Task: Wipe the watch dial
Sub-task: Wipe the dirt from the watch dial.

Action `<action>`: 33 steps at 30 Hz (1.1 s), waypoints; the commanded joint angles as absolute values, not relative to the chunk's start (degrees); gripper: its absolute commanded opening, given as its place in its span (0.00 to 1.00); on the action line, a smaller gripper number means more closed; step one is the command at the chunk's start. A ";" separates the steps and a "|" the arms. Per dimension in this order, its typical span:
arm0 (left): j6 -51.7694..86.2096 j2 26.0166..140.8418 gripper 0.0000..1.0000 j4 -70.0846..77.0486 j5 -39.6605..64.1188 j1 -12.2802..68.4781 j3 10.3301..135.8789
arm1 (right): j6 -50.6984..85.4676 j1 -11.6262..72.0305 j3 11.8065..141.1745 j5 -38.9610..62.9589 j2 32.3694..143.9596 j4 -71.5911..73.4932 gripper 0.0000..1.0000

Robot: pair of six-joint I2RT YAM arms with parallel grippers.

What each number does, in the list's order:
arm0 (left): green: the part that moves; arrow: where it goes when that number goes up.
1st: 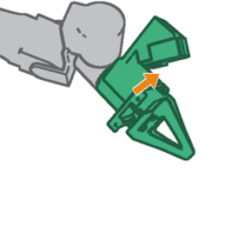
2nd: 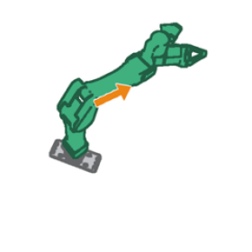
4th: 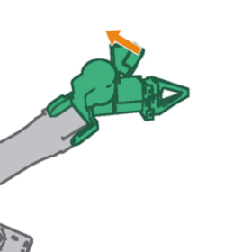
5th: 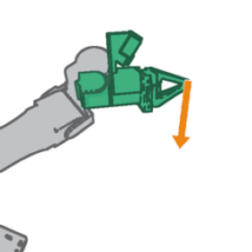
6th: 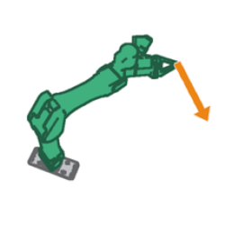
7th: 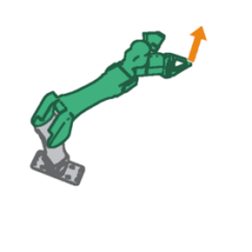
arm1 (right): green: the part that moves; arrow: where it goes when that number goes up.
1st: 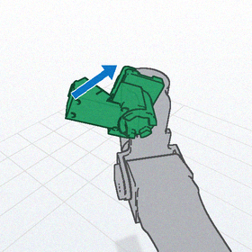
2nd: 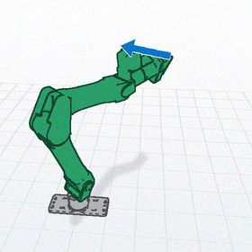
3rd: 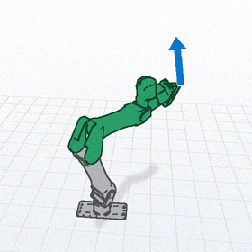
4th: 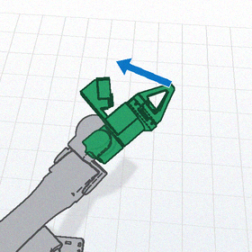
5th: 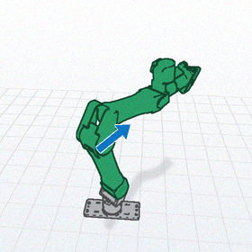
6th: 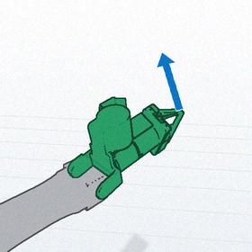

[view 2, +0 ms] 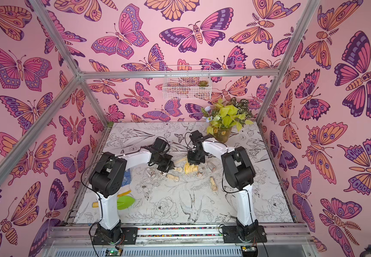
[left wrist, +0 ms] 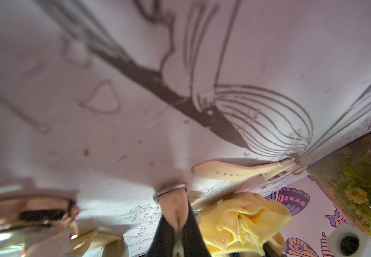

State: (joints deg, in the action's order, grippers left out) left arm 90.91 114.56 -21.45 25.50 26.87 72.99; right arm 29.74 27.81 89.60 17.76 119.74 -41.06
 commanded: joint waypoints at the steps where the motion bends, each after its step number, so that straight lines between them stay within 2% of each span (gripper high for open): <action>1: 90.23 117.33 0.00 -21.27 22.76 26.36 73.63 | 29.17 28.37 89.24 21.59 116.12 -39.22 0.00; 9: 90.33 117.81 0.00 -21.35 22.66 26.37 74.11 | 30.09 30.47 87.98 25.48 116.06 -35.67 0.00; 18: 90.40 117.92 0.00 -21.62 22.48 26.37 74.35 | 31.32 33.45 89.01 27.36 120.93 -32.71 0.00; 25: 90.37 118.07 0.00 -21.80 22.50 26.37 74.64 | 31.63 34.63 85.86 24.72 123.57 -32.09 0.00; 33: 90.27 118.28 0.00 -21.84 22.67 26.28 74.76 | 33.26 34.63 80.32 16.54 122.17 -33.47 0.00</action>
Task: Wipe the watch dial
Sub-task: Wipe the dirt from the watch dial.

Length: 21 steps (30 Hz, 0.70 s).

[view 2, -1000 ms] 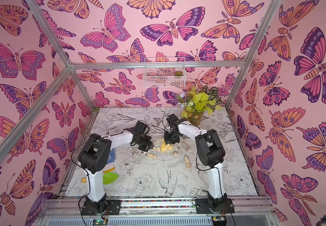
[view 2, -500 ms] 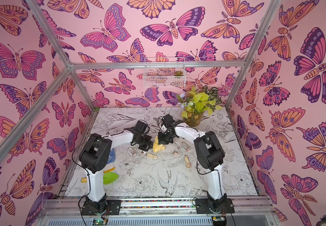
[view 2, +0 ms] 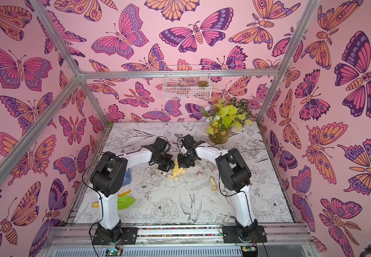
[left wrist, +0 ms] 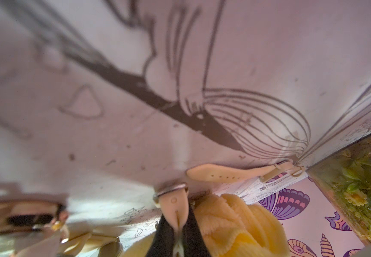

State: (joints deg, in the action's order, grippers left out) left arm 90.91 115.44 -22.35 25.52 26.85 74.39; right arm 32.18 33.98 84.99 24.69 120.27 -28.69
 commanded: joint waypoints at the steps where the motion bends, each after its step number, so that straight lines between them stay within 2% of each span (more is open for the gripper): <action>1: 90.25 118.34 0.00 -21.88 22.68 26.30 74.86 | 33.39 34.66 79.47 15.73 121.64 -33.23 0.00; 14: 89.98 118.38 0.00 -21.97 22.93 26.10 75.01 | 34.45 35.47 69.69 1.72 113.94 -35.86 0.00; 21: 89.82 118.41 0.00 -21.97 22.87 26.10 74.79 | 33.34 35.56 72.65 6.19 113.31 -34.96 0.00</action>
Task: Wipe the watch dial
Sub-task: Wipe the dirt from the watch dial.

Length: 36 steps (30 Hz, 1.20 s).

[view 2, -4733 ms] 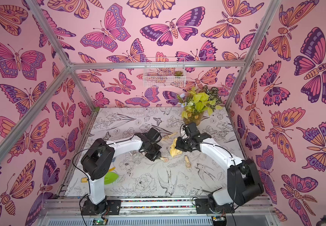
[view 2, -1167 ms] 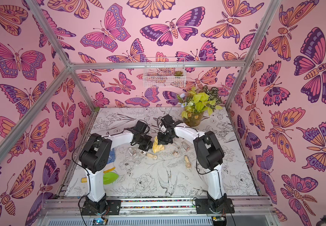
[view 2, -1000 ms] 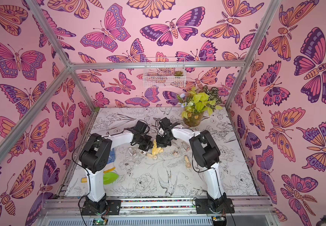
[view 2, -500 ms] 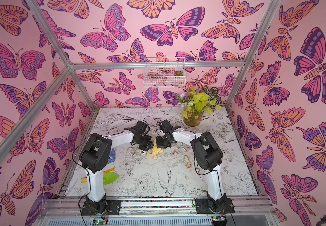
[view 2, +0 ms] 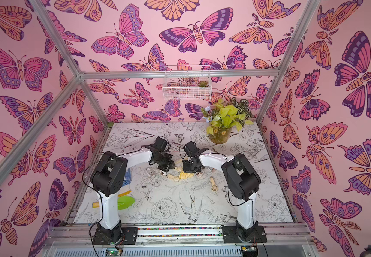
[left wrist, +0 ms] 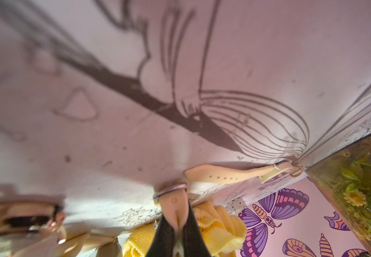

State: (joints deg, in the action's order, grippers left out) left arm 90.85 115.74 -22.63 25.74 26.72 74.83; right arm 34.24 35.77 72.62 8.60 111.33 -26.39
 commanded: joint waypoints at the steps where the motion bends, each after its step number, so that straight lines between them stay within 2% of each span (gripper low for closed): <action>1: 89.78 118.41 0.00 -21.97 22.91 26.10 74.80 | 33.04 35.59 73.69 7.11 113.40 -35.11 0.00; 13: 89.89 118.69 0.00 -21.93 22.85 26.10 75.36 | 30.49 35.68 84.20 10.08 108.88 -37.48 0.00; 21: 89.81 118.70 0.00 -21.96 22.77 26.10 75.15 | 32.29 35.89 86.31 20.09 114.26 -33.41 0.00; 26: 89.88 118.60 0.00 -21.97 22.76 26.10 74.98 | 33.33 36.58 84.71 23.00 117.66 -30.94 0.00; 31: 89.99 118.70 0.00 -21.97 22.74 26.10 75.18 | 32.02 37.33 83.71 21.45 120.86 -32.57 0.00; 36: 89.96 118.70 0.00 -21.97 22.63 26.10 75.18 | 31.52 37.33 81.78 14.89 120.51 -36.09 0.00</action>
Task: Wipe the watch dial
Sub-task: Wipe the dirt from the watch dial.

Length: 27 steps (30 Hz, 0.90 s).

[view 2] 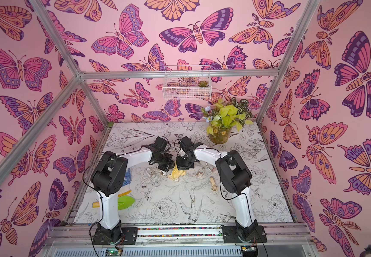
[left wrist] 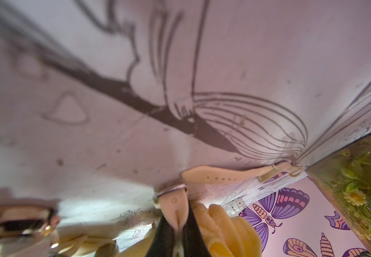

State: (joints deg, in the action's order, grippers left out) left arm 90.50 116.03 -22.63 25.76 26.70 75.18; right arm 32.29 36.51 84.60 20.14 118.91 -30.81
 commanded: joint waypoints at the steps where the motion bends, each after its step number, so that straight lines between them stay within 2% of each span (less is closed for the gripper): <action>1: 89.91 118.68 0.00 -21.97 22.65 26.13 75.15 | 31.48 37.22 81.40 13.66 120.42 -36.80 0.00; 14: 89.79 118.31 0.00 -21.89 22.67 26.02 74.82 | 30.50 34.72 79.15 4.70 117.74 -45.32 0.00; 27: 87.78 118.06 0.00 -23.28 22.59 26.02 78.62 | 28.71 34.71 86.43 8.60 115.85 -48.29 0.00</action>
State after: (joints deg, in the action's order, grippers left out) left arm 89.58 116.66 -22.68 24.97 26.63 76.97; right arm 29.52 34.96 84.09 9.19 115.92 -44.73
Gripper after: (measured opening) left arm 0.086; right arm 0.119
